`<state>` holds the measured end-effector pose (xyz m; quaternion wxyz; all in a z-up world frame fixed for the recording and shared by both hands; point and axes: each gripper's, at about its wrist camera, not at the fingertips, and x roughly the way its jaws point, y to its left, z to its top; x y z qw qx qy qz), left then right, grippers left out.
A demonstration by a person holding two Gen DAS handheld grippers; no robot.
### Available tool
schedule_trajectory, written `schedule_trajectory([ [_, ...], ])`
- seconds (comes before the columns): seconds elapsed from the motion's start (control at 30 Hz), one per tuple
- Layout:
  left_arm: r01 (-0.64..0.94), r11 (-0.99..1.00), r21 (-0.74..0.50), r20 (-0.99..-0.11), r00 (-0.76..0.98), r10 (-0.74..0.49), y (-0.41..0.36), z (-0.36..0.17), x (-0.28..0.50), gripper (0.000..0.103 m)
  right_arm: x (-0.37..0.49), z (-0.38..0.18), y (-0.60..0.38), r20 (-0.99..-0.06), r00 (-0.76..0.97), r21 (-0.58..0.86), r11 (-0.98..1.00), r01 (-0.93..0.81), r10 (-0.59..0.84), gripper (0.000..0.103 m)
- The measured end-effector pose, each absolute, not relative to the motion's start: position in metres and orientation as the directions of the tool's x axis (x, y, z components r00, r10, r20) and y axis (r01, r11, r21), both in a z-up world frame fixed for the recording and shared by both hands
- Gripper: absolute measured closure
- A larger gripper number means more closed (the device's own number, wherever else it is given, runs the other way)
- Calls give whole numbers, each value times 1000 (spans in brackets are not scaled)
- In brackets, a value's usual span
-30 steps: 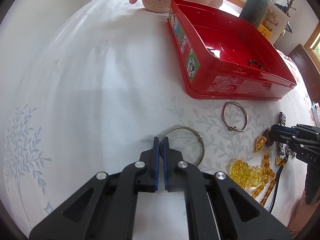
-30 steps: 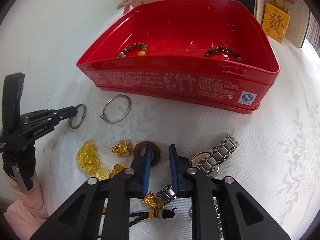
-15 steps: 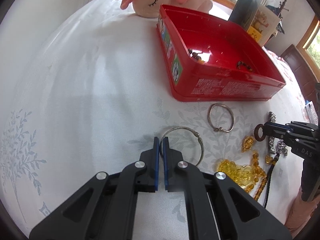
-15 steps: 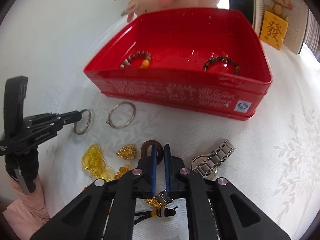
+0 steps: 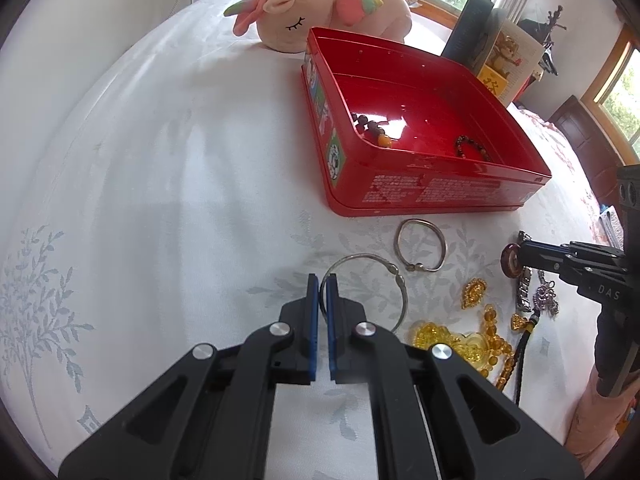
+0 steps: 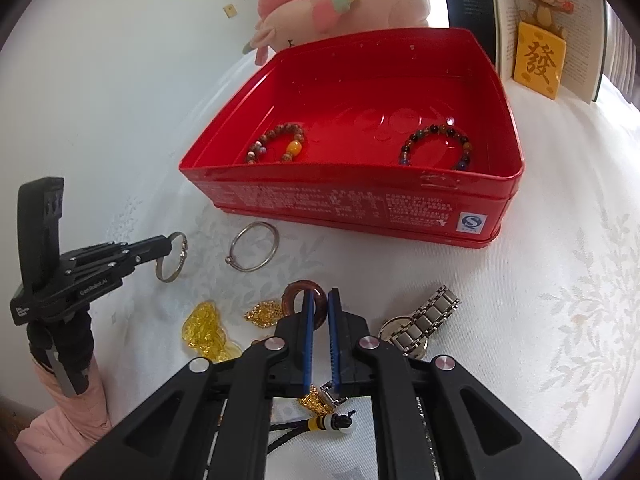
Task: Organize jewelry
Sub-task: 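Grasp the brown ring with the right tool while the left tool holds the bangle, then carry bangle and ring into the red box and open both tools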
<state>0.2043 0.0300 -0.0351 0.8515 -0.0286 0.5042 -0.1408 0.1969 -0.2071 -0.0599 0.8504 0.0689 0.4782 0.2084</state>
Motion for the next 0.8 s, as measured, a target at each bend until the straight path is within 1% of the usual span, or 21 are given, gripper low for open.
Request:
schedule_trajectory([
  [0.37, 253, 942, -221, -816, 480, -321, 13, 1, 204, 101, 188, -17, -238, -700, 542, 376, 885, -273, 465, 96],
  [0.63, 248, 945, -213, -805, 504, -314, -3, 29, 240, 101, 223, 9, -253, -697, 577, 367, 903, -222, 425, 96],
  [0.8, 246, 942, -228, -797, 508, -326, -23, 36, 272, 101, 262, 10, -251, -708, 579, 365, 911, -193, 406, 96],
])
